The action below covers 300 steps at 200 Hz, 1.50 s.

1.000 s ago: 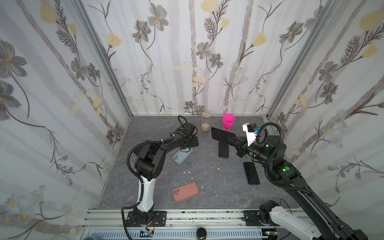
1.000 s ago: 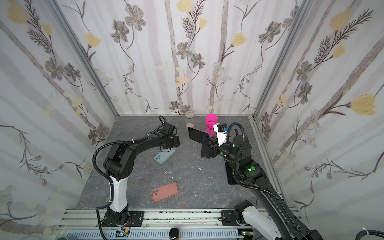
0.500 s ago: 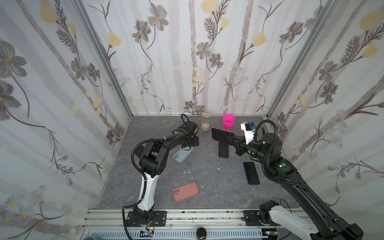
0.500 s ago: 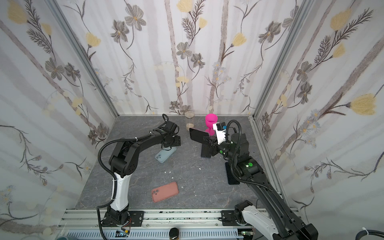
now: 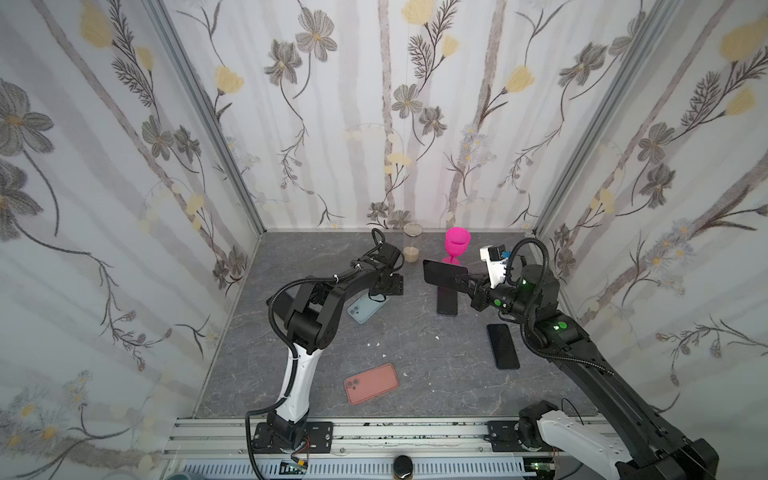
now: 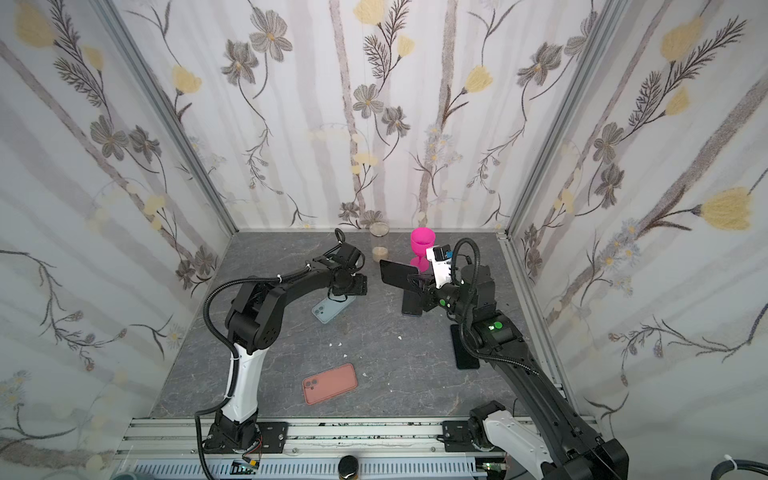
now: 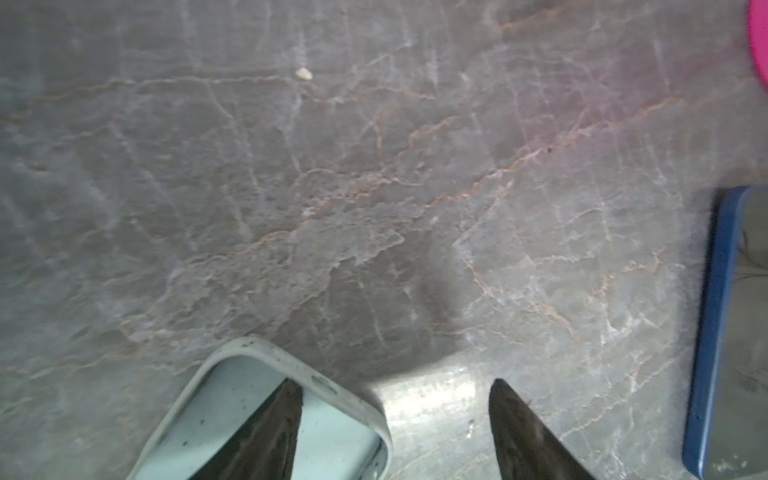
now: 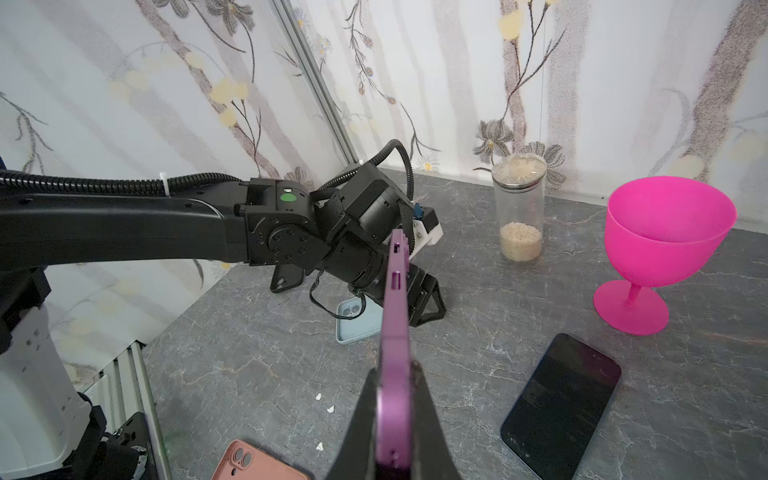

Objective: Put the phone into the phone case

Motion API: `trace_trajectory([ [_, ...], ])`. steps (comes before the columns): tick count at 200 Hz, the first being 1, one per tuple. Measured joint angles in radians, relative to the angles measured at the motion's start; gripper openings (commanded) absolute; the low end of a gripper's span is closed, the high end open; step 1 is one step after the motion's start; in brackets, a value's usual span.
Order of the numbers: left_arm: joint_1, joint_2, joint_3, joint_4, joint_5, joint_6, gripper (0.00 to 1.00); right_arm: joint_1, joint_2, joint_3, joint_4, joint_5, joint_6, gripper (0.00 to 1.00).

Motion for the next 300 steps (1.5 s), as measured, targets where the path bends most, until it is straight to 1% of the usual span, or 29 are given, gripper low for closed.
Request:
trace_trajectory([
  [27,-0.043,0.001,0.001,-0.001,0.01,0.036,0.73,-0.002,-0.001,-0.004,0.008,-0.004,0.0,0.0],
  [63,-0.095,-0.004,-0.009,0.001,0.055,0.083,0.73,-0.005,0.0,-0.007,0.014,-0.007,0.001,0.0],
  [130,-0.184,-0.047,-0.074,0.006,0.163,0.107,0.72,-0.005,0.0,-0.009,0.014,-0.005,0.008,0.0],
  [162,-0.194,-0.064,-0.112,0.037,0.184,0.105,0.72,-0.006,-0.006,-0.013,0.013,-0.013,0.025,0.0],
  [191,-0.199,-0.094,-0.164,0.085,0.193,0.07,0.72,-0.006,-0.02,-0.015,0.0,-0.028,0.036,0.0],
  [230,-0.202,-0.135,-0.245,0.165,0.233,-0.015,0.72,-0.004,-0.031,-0.016,-0.01,-0.037,0.061,0.0],
  [247,-0.204,-0.146,-0.273,0.203,0.259,-0.049,0.72,-0.005,-0.032,-0.015,-0.019,-0.016,0.068,0.0],
  [257,-0.209,-0.152,-0.283,0.216,0.275,-0.066,0.72,-0.006,-0.032,-0.013,-0.032,0.022,0.069,0.0],
  [273,-0.218,-0.164,-0.293,0.22,0.3,-0.089,0.72,-0.006,-0.033,-0.005,-0.058,0.049,0.09,0.0],
  [300,-0.212,-0.212,-0.299,0.224,0.309,-0.111,0.72,-0.006,-0.045,0.022,-0.061,0.082,0.113,0.0],
])
